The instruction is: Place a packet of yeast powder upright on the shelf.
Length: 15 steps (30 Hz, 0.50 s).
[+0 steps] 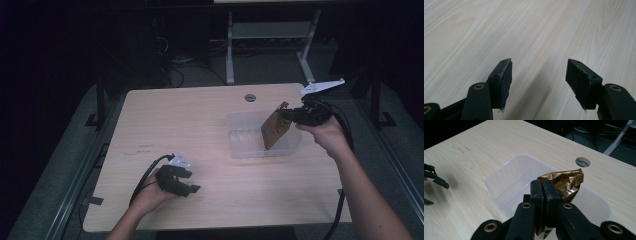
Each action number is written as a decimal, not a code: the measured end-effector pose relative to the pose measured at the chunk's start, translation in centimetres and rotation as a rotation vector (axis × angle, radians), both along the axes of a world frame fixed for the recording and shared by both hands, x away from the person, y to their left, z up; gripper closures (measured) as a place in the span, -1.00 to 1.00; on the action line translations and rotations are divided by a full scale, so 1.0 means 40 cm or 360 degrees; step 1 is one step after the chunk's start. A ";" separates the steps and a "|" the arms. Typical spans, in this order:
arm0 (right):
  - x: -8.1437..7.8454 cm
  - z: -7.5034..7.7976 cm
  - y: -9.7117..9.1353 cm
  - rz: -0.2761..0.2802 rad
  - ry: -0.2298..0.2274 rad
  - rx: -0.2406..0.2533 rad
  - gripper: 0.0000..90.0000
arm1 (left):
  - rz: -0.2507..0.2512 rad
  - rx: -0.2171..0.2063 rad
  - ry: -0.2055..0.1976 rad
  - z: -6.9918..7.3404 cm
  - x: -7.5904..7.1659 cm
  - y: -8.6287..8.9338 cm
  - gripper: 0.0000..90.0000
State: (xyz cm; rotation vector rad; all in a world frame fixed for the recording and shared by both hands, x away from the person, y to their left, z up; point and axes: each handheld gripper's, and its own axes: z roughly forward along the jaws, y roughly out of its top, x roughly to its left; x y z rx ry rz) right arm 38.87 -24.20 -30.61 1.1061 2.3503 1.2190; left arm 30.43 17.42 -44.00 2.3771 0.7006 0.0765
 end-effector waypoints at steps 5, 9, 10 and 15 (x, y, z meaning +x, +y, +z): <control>-0.007 0.007 -0.007 0.0006 -0.0011 0.0039 0.82 | 0.0006 -0.0003 0.0001 0.000 0.000 0.000 -0.17; -0.016 0.015 -0.016 0.0013 -0.0031 0.0073 0.72 | 0.0008 -0.0003 0.0003 -0.001 -0.001 -0.001 -0.17; -0.017 0.016 -0.017 0.0017 -0.0036 0.0080 0.69 | 0.0009 -0.0003 0.0005 -0.001 -0.001 0.000 -0.17; -0.028 0.015 -0.022 0.0024 -0.0018 0.0126 0.33 | 0.0015 -0.0005 0.0001 0.002 -0.002 0.003 -0.17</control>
